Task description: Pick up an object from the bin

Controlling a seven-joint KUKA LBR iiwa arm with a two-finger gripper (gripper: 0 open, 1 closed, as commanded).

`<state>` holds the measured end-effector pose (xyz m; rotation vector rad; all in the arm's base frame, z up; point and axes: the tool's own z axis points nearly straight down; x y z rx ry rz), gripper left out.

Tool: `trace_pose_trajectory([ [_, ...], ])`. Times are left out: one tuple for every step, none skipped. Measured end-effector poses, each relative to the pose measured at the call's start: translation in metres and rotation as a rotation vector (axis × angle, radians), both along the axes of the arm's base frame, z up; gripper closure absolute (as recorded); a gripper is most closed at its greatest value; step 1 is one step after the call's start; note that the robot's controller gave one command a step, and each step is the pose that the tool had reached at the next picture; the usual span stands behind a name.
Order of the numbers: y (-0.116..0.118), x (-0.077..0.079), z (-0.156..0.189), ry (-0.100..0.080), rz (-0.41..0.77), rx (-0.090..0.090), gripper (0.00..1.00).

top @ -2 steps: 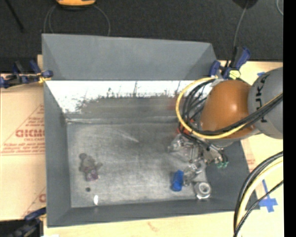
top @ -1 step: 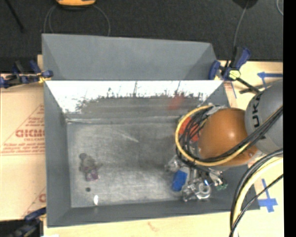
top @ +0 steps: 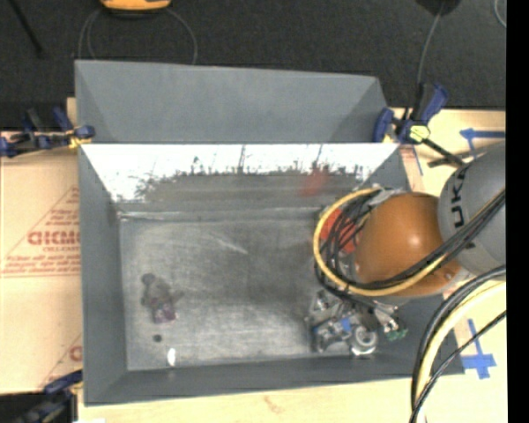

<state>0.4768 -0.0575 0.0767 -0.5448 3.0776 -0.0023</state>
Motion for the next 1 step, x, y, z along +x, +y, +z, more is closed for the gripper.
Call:
trace_pose_trajectory([
  [-0.0669, 0.0333, 0.1346, 0.003, -0.016, -0.005, 1.0],
])
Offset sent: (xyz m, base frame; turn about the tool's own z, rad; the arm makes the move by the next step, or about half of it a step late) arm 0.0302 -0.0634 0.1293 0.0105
